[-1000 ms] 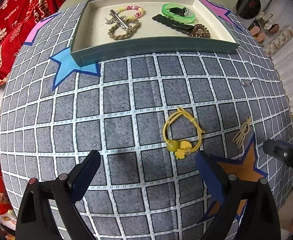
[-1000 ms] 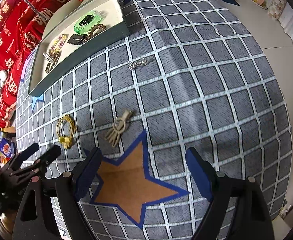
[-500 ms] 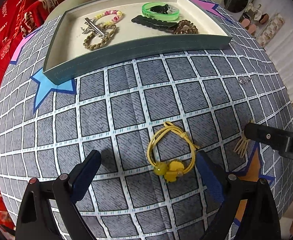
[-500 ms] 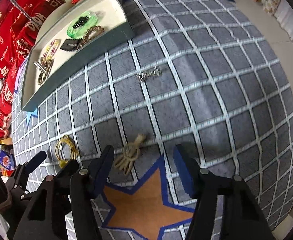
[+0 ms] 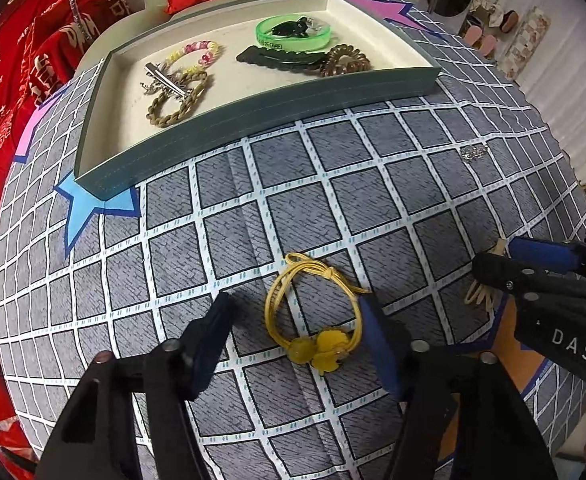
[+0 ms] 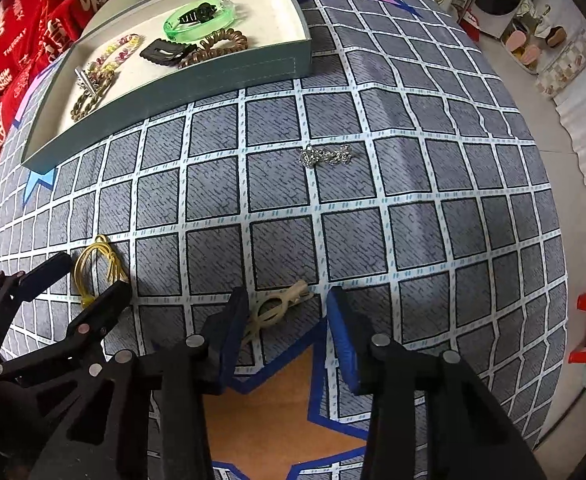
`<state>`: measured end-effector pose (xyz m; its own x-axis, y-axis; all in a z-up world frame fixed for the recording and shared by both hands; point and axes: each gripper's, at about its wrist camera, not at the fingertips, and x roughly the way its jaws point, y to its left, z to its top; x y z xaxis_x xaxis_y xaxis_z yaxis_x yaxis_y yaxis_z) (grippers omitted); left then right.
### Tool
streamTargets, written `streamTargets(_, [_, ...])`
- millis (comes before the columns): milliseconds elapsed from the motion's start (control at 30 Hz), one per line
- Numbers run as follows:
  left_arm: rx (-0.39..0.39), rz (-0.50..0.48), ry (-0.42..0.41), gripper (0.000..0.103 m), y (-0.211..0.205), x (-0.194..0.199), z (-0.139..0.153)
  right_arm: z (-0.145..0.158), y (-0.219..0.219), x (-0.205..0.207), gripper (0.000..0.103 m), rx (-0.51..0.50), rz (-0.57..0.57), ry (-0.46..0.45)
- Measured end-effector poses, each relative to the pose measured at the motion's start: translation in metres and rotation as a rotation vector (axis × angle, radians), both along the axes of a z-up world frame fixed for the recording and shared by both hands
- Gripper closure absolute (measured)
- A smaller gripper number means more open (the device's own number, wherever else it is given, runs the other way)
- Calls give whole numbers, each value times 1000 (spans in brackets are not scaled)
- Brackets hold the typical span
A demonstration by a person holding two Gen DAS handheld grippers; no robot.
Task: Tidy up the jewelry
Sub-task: 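Grasp the yellow beaded hair tie with the left tool while the right tool grasps the cream tassel charm, then carry the yellow hair tie toward the tray while the right tool carries the tassel charm there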
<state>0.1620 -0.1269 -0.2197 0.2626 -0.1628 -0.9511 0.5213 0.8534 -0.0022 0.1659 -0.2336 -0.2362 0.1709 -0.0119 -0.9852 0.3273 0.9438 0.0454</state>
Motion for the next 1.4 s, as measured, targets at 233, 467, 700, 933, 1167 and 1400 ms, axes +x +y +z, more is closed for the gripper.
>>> streamTargets(233, [-14,-2,-1,62,10,-3,2,0,4,-2,61,-5,12,3])
streamTargets(467, [-62,19,27,89,17,1,5,0,10,5,67,-11,18,-5])
streamTargets(700, [-100,33,30,89,30,-4,14,1,3,-3,92,12,0,-23])
streamTargets(933, [-143,79,41,89,56,-9,29,3,-18,-25,92,118,-56,-60])
streamTargets(1167, [-180,115,57,89,69,-10,40,6,-40,-40,92,165,-97,-66])
streamTargets(1400, [-165,127,66,89,70,-10,39,10,-44,-47,92,177,-112,-71])
